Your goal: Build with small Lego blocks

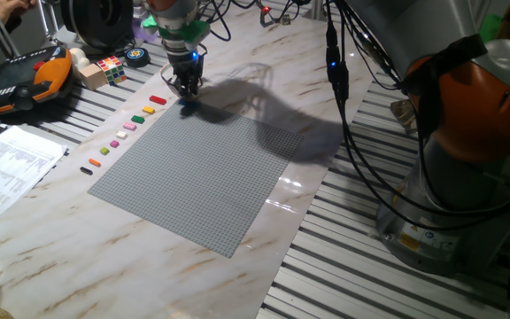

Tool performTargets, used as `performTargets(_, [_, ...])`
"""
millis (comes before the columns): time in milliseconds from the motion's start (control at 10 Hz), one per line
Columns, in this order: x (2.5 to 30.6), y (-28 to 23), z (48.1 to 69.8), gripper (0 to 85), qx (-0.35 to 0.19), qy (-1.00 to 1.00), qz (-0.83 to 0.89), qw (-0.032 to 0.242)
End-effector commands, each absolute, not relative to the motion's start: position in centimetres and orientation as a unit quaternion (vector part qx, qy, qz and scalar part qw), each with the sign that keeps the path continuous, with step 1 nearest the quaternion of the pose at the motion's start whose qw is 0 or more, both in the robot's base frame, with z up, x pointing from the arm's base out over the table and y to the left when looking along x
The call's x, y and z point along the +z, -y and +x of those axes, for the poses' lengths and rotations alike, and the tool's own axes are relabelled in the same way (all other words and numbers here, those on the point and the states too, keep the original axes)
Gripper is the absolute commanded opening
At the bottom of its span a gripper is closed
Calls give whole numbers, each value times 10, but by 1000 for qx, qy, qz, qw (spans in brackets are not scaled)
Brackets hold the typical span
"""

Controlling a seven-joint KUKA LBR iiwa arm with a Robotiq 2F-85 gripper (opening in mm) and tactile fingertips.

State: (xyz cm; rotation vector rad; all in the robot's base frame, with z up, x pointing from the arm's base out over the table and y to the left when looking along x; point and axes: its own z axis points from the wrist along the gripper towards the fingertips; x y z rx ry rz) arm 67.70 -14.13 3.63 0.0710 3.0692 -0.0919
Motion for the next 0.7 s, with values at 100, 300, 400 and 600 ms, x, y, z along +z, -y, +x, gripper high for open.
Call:
performTargets(100, [42,141,680,323,-31,-999,23,39])
performTargets(300, [45,142,680,323,-33,-998,23,39])
performTargets(400, [46,142,680,323,-32,-998,24,38])
performTargets(600, [56,139,677,320,-25,-999,34,32])
